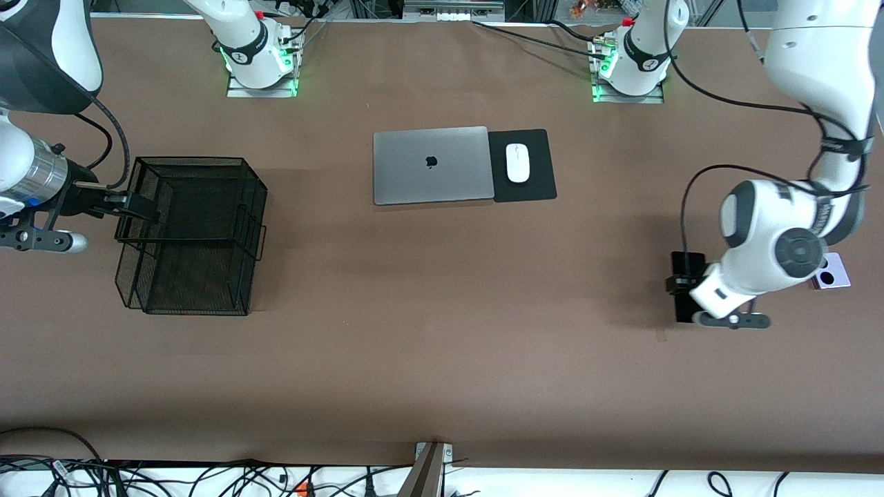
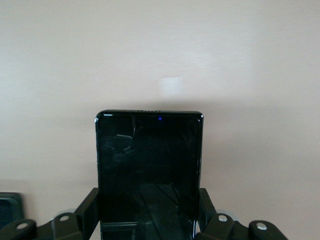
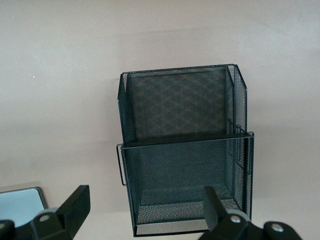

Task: Place phones with both arms
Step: 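Carry the black bar phone with the left gripper toward the laptop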

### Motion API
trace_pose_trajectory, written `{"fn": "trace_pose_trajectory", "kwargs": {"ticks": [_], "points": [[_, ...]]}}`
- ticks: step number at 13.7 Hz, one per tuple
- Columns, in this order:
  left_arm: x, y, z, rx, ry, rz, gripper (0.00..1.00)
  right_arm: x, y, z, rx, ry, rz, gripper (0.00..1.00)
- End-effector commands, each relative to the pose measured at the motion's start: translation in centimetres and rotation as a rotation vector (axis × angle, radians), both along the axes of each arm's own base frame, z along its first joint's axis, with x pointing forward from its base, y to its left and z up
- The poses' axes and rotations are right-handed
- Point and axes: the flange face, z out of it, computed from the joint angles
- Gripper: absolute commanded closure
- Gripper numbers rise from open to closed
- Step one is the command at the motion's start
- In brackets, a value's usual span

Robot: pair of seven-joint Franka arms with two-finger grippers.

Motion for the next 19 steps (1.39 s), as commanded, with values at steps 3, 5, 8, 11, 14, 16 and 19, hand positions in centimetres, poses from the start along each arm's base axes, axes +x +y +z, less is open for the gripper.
{"fn": "trace_pose_trajectory", "kwargs": {"ticks": [3,5,8,11,14,16,19], "points": [[-0.1,-12.5,-2.8,0.047,0.003,0.074,0.88,0.1,0.1,0.5,-0.005,0.003,-0.012,0.00],[-0.6,-17.7,-3.1,0.047,-0.017,0.100,0.88,0.1,0.2,0.5,-0.005,0.003,-0.012,0.00],[-2.2,-23.3,-3.0,0.037,-0.028,0.127,0.88,0.1,0.3,0.5,-0.005,0.003,-0.012,0.00],[-3.4,-30.9,-2.6,-0.018,-0.047,0.143,0.89,0.1,0.3,0.5,-0.005,0.001,-0.012,0.00],[-5.0,-37.1,-2.6,-0.056,-0.059,0.158,0.89,0.1,0.3,0.5,-0.005,0.003,-0.012,0.00],[-5.7,-40.3,-2.7,-0.077,-0.074,0.158,0.89,0.1,0.3,0.5,-0.005,0.001,-0.012,0.00],[-6.5,-45.8,-4.1,-0.115,-0.103,0.176,0.89,0.2,0.2,0.5,-0.005,0.001,-0.012,0.00]]}}
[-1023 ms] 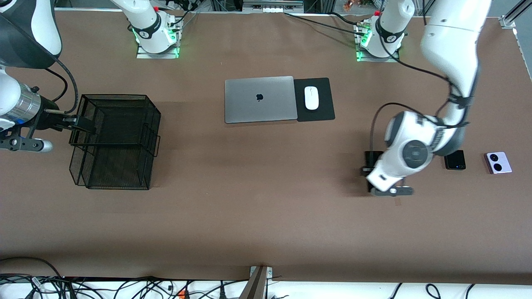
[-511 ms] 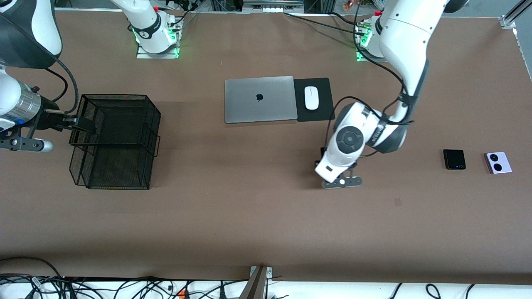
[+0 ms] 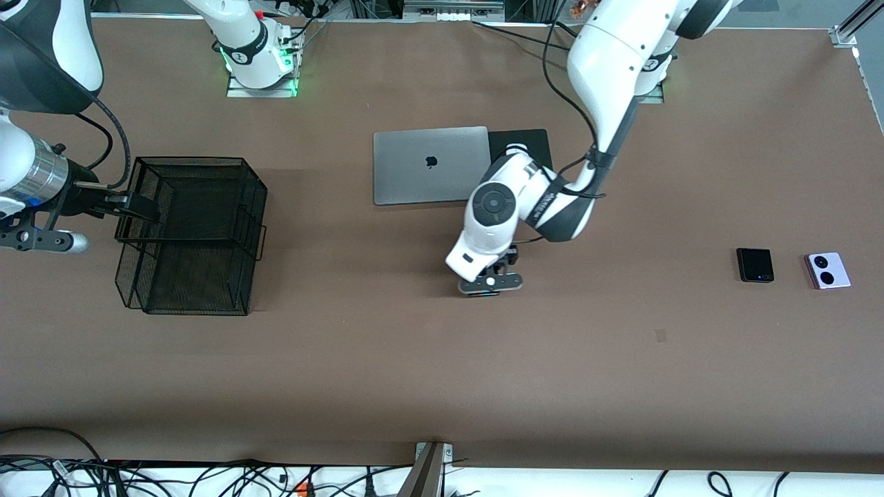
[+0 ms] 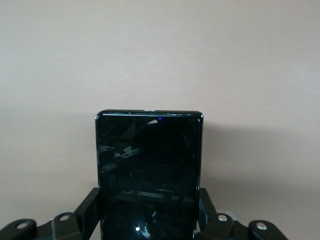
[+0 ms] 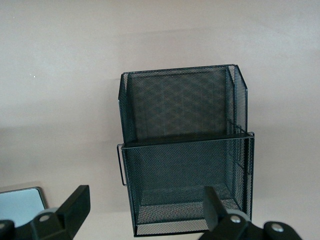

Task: Place phones with both arms
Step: 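Carry the black bar phone with the left gripper toward the laptop, then lower the bar phone beside the laptop and open the left gripper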

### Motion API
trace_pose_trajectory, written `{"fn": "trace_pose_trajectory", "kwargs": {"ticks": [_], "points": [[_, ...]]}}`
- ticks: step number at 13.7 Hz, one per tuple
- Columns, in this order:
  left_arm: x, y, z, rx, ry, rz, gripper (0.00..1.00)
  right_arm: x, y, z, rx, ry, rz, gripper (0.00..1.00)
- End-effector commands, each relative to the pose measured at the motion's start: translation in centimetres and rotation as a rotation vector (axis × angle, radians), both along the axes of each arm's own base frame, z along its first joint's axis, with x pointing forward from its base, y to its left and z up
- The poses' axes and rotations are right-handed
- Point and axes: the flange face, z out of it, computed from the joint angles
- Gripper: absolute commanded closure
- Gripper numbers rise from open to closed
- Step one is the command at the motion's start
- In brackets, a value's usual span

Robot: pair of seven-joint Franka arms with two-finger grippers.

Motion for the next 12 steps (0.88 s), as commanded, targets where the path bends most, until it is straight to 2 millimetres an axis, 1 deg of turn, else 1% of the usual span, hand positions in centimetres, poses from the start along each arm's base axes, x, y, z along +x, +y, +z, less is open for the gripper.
{"fn": "trace_pose_trajectory", "kwargs": {"ticks": [1,2,3,5,7,8,11,12], "points": [[0.2,-4.8,-1.0,-0.042,-0.031,0.035,0.89,0.1,0.0,0.5,-0.005,0.002,-0.015,0.00],[-0.2,-6.1,-1.2,-0.054,-0.041,0.038,0.89,0.1,0.1,0.4,-0.005,0.003,-0.013,0.00],[-0.4,-7.0,-1.3,-0.062,-0.048,0.042,0.89,0.2,0.1,0.5,-0.005,0.000,-0.013,0.00],[-1.4,-8.6,-1.9,-0.080,-0.065,0.044,0.89,0.2,0.1,0.5,-0.005,0.000,-0.015,0.00],[-2.3,-9.8,-2.1,-0.095,-0.074,0.063,0.89,0.2,0.0,0.5,-0.005,-0.003,-0.016,0.00],[-3.0,-10.4,-2.3,-0.095,-0.070,0.078,0.89,0.2,0.1,0.6,-0.004,-0.004,-0.015,0.00],[-3.2,-10.9,-2.2,-0.103,-0.088,0.093,0.89,0.2,0.1,0.6,-0.005,-0.006,-0.019,0.00],[-4.0,-11.5,-1.7,-0.085,-0.092,0.094,0.88,0.3,0.2,0.6,-0.003,-0.009,-0.020,0.00]]}}
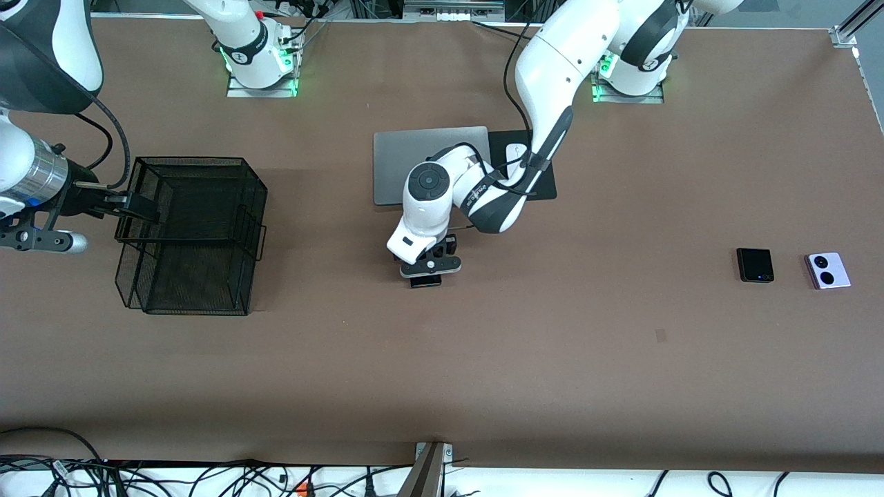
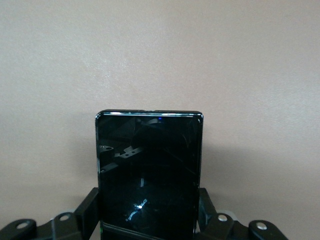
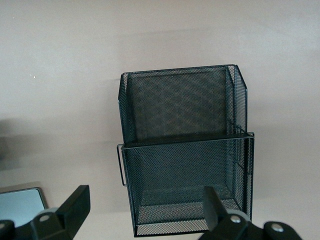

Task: Place phones with both arms
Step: 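Lower the bar phone beside the laptop and open the left gripper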

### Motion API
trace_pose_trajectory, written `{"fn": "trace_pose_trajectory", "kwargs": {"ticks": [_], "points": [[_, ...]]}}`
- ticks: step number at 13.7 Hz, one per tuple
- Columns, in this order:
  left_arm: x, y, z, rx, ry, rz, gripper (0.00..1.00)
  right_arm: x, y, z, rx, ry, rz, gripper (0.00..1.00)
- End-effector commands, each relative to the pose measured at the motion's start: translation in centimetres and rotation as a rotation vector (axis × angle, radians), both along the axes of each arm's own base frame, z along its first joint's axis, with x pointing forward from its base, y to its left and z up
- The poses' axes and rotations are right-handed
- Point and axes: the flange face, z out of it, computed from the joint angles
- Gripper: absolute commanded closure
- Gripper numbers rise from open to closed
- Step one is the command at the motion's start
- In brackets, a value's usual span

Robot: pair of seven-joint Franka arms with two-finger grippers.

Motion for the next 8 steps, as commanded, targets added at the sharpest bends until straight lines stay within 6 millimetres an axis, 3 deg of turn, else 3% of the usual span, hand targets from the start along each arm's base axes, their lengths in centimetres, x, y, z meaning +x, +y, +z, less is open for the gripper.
{"fn": "trace_pose_trajectory", "kwargs": {"ticks": [1,7,8], "points": [[-0.5,-1.3,1.3,0.001,-0.017,0.027,0.88,0.2,0.2,0.6,-0.002,-0.006,-0.022,0.00],[-1.1,-1.0,-2.6,0.023,-0.004,0.020,0.88,0.3,0.3,0.9,-0.001,-0.017,-0.006,0.00],[-1.0,-1.1,-3.0,0.011,-0.013,0.022,0.80,0.3,0.2,0.9,-0.002,-0.018,-0.006,0.00]]}}
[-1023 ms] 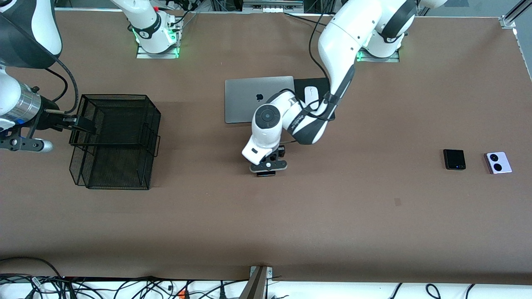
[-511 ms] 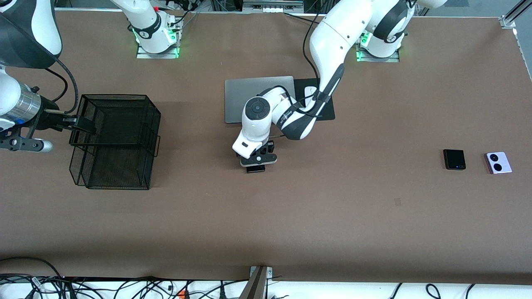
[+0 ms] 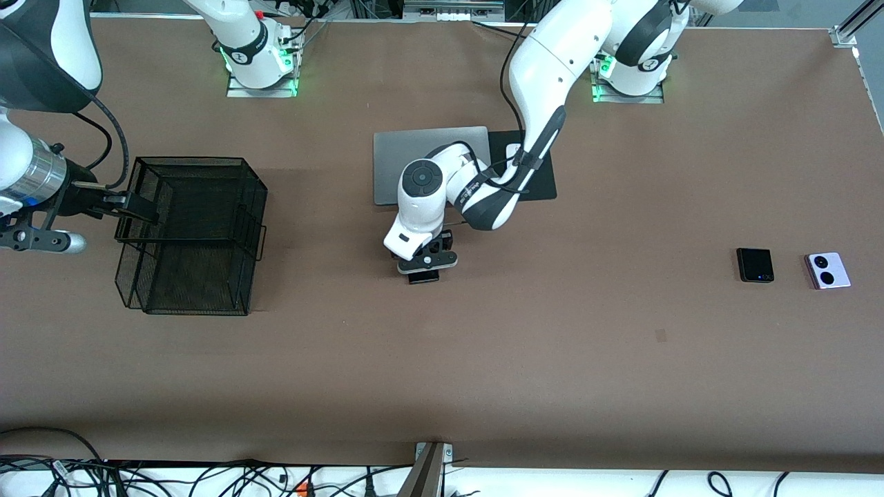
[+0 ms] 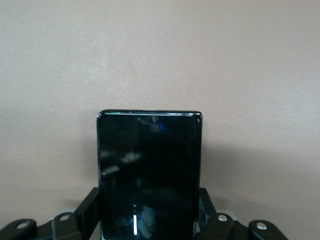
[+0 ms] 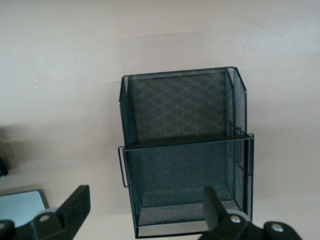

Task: Place phones with both arms
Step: 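Lower the bar phone beside the laptop and open the left gripper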

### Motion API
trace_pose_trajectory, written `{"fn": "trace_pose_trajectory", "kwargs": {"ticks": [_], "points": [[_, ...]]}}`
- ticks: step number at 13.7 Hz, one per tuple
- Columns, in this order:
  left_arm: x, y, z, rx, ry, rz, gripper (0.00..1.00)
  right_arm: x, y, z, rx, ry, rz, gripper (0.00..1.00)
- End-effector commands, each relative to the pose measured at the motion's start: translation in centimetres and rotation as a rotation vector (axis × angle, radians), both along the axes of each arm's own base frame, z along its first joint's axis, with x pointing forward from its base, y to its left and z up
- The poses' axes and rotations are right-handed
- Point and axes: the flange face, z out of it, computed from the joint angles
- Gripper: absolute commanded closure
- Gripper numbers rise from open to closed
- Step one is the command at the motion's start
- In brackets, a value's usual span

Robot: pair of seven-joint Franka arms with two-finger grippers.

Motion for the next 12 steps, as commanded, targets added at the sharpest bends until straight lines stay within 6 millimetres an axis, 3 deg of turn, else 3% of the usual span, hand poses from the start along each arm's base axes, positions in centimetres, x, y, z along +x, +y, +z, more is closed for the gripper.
{"fn": "trace_pose_trajectory", "kwargs": {"ticks": [1,2,7,10,12], "points": [[0.2,-0.5,-1.3,-0.012,-0.030,0.003,0.46,0.4,0.1,0.1,-0.002,-0.002,-0.002,0.00],[0.2,-0.6,-1.4,-0.013,-0.030,0.005,0.00,0.4,0.2,-0.1,-0.006,0.001,0.000,0.00],[1.0,-0.2,0.3,-0.020,-0.033,0.025,0.00,0.5,0.5,-0.1,-0.003,0.002,-0.006,0.00],[2.1,1.5,2.7,0.037,0.006,0.025,0.00,0.6,0.8,-0.1,-0.003,-0.010,-0.002,0.00],[3.3,3.1,5.8,0.060,0.020,-0.033,0.00,0.6,0.9,0.0,-0.003,-0.010,0.001,0.00]]}}
